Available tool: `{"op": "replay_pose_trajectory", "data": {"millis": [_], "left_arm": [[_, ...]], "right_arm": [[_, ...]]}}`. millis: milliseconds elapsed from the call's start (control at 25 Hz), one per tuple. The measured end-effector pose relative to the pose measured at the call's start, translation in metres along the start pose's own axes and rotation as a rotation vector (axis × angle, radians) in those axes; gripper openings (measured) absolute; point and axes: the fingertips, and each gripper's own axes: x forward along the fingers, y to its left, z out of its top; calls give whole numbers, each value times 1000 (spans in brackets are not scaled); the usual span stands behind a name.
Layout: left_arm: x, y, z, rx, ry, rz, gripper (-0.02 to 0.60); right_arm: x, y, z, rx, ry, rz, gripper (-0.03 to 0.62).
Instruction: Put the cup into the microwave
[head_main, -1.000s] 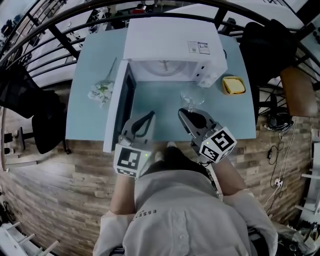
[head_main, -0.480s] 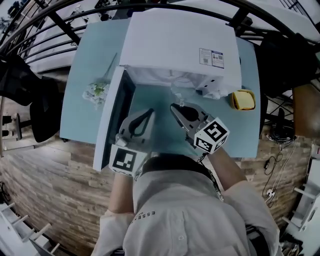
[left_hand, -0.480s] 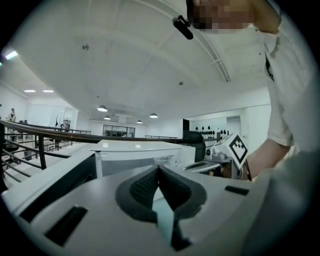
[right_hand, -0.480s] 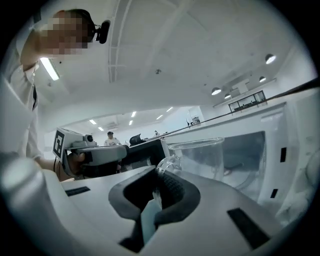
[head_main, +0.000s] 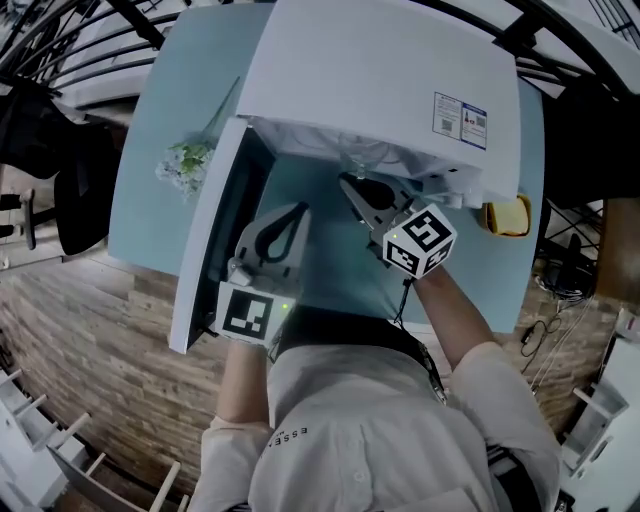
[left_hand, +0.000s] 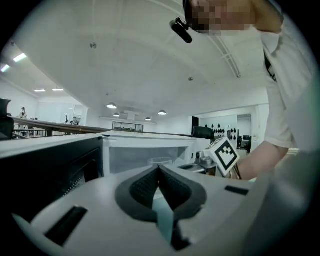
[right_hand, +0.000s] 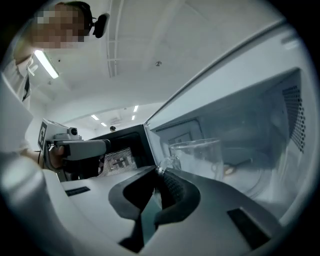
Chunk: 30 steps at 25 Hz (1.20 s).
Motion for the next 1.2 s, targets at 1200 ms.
{"op": "replay_pose_trajectory", "data": {"millis": [1200], "left_arm": [[7, 6, -38, -68, 42, 21, 2]], "right_arm": [[55, -56, -13, -104, 19, -69, 20]]}}
